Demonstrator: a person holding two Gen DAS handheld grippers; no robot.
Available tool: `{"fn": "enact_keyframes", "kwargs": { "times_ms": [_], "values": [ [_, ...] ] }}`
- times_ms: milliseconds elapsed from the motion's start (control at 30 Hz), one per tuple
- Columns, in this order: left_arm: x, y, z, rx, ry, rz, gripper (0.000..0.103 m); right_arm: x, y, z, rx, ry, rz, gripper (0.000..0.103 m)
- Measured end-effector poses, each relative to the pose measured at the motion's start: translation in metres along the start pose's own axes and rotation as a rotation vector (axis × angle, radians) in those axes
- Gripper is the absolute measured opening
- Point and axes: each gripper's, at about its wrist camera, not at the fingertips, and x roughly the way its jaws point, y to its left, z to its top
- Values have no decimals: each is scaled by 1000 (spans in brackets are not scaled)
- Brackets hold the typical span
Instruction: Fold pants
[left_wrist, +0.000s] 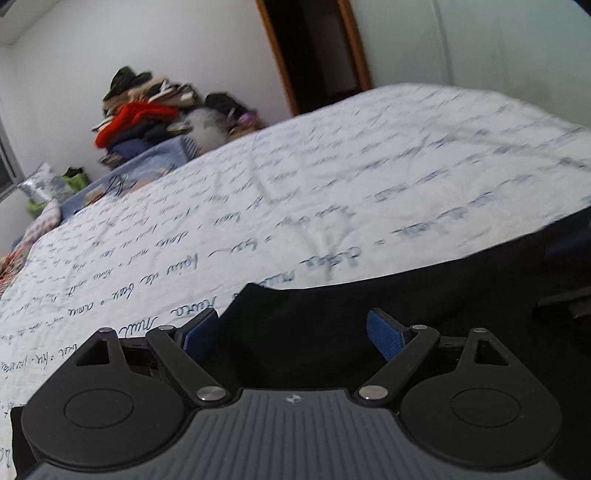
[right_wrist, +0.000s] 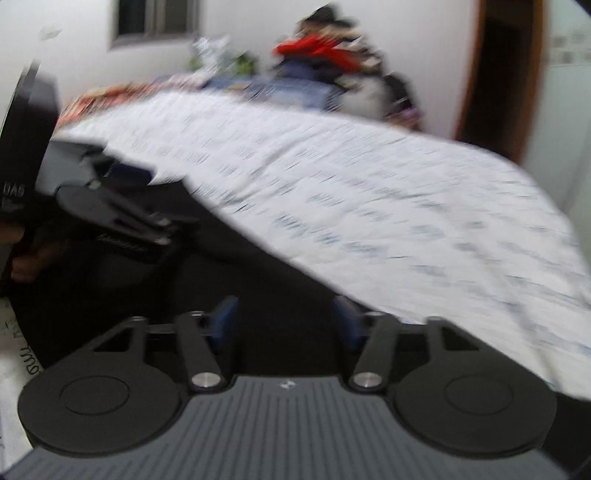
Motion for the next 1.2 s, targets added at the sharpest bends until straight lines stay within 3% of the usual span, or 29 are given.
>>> {"fn": "enact_keyframes", "kwargs": {
  "times_ms": [100, 133, 200, 267, 400, 500, 533, 600, 633, 700, 833, 933, 1000, 1067, 1200],
  "values": [
    [24, 14, 6, -62, 29, 21, 89, 33, -4, 7, -22, 46, -40, 34],
    [28, 21, 8, -100, 40, 33, 89, 37, -13, 9, 1, 43, -67, 37],
    [23, 36, 8, -164, 36, 45, 88, 39, -31, 14, 56, 46, -172, 39],
    [9, 46, 4, -181, 0, 47, 88, 34, -33, 20, 38, 24, -217, 35],
    [-9, 55, -4, -200, -18, 58, 88, 22, -8, 31, -14, -35, -86, 35],
    [-9, 51, -9, -156, -4, 30, 88, 41, 23, 34, -98, 2, -21, 31],
    [-6, 51, -11, -146, 4, 65, 88, 56, 29, 34, -138, 32, -50, 31],
    [-3, 58, -14, -156, 21, 151, 88, 72, 30, 32, -181, 28, -114, 48],
    [-7, 66, -15, -183, 19, 177, 88, 73, 25, 36, -146, 23, -144, 50],
    [-20, 85, -16, -246, -7, 212, 88, 64, 24, 46, -115, 2, -203, 36],
    [-41, 108, -21, -300, -33, 235, 88, 50, 52, 64, -199, -24, 2, 19],
    [-42, 109, -27, -297, -9, 142, 88, 69, 84, 69, -265, 30, 155, 17],
    [-39, 103, -31, -279, 16, 74, 88, 93, 100, 69, -317, 61, 149, 17],
    [-38, 98, -35, -259, 16, 45, 87, 110, 98, 80, -263, 48, 151, 16],
    [-28, 95, -30, -222, -10, 68, 87, 139, 83, 100, -195, 42, 68, 17]
  ]
}}
